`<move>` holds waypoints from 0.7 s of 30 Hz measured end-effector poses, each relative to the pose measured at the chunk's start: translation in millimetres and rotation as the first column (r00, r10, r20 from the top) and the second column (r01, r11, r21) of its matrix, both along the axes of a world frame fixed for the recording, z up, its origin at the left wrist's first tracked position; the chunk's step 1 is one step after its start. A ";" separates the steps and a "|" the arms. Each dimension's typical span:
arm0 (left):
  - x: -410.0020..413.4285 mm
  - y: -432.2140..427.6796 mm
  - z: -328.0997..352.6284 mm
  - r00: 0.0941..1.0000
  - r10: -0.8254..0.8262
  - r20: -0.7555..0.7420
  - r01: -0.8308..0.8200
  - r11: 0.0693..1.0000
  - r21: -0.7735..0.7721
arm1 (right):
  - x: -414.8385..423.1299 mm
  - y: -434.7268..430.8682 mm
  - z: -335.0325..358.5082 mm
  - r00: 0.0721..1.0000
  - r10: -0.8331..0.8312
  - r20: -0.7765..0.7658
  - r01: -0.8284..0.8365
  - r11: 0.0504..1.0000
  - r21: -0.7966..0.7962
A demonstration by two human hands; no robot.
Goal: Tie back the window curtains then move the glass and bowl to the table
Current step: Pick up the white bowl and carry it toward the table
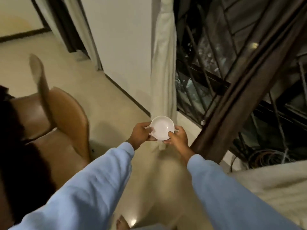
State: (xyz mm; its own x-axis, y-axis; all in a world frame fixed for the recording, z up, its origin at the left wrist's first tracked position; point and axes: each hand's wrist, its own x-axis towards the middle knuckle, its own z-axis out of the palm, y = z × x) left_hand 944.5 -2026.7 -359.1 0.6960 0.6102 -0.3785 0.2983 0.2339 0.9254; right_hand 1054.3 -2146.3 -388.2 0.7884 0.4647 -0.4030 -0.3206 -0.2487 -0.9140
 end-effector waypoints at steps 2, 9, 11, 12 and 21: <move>-23.4 29.4 12.6 0.999 0.039 0.025 -0.040 0.998 0.049 | -16.3 36.4 14.5 0.999 0.044 -0.009 -0.043 0.999 0.016; -98.3 128.9 43.1 0.985 0.164 0.061 -0.171 0.976 0.137 | -73.0 151.7 50.5 0.980 0.182 0.081 -0.187 0.981 0.053; -110.6 147.1 53.0 0.981 0.178 0.078 -0.187 0.973 0.134 | -83.1 172.7 61.3 0.973 0.193 0.126 -0.201 0.978 0.057; -121.1 160.6 58.0 0.975 0.203 0.095 -0.214 0.969 0.122 | -91.7 188.5 67.5 0.966 0.209 0.151 -0.221 0.973 0.068; -180.2 244.6 63.9 0.909 0.390 0.144 -0.414 0.887 0.208 | -131.6 299.6 93.2 0.895 0.366 0.253 -0.392 0.918 0.060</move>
State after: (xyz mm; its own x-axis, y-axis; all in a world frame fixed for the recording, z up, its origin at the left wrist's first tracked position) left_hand 764.3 -1782.1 -295.2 0.3982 0.9067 -0.1391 0.1312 0.0938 0.9869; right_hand 922.7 -1846.8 -295.0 0.6086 0.7769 -0.1616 0.0028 -0.2058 -0.9786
